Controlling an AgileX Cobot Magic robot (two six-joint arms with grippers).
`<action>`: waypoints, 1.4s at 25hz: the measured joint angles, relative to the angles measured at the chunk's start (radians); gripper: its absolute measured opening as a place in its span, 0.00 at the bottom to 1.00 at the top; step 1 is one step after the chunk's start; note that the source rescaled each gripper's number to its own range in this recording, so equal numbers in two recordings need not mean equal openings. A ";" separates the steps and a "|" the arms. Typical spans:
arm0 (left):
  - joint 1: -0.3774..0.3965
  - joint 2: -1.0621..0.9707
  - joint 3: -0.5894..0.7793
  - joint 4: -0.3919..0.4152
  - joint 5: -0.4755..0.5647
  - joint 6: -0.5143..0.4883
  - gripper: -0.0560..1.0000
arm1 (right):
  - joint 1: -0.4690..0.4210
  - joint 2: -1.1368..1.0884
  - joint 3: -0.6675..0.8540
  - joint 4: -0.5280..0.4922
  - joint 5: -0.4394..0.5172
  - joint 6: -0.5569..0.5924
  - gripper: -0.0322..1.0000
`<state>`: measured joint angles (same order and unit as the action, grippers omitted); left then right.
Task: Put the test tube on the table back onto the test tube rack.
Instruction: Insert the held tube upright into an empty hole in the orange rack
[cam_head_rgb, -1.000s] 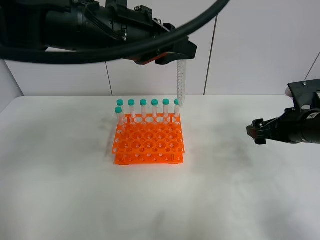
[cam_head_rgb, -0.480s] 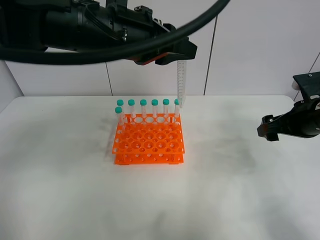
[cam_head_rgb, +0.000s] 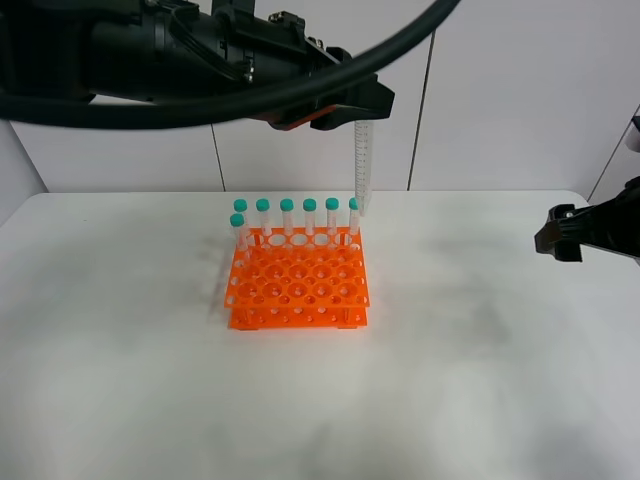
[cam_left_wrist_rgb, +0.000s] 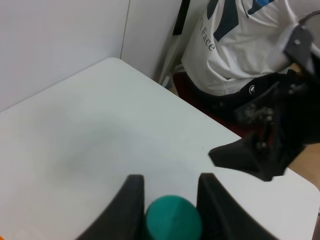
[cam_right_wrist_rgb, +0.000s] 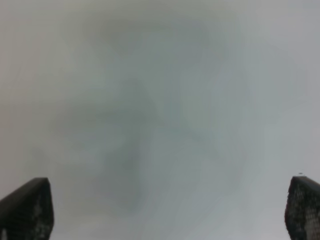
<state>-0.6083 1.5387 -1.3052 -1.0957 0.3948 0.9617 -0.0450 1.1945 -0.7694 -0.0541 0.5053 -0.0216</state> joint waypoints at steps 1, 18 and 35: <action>0.000 0.000 0.000 0.000 0.002 0.000 0.06 | 0.000 -0.029 0.000 0.000 0.013 -0.005 1.00; 0.000 0.000 0.000 0.002 0.056 0.010 0.06 | 0.088 -0.629 -0.005 -0.017 0.259 -0.009 1.00; 0.000 0.000 0.000 0.003 0.074 0.033 0.06 | 0.088 -0.910 0.022 -0.001 0.525 0.062 1.00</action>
<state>-0.6083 1.5387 -1.3052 -1.0929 0.4688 0.9948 0.0429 0.2846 -0.7476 -0.0547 1.0306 0.0403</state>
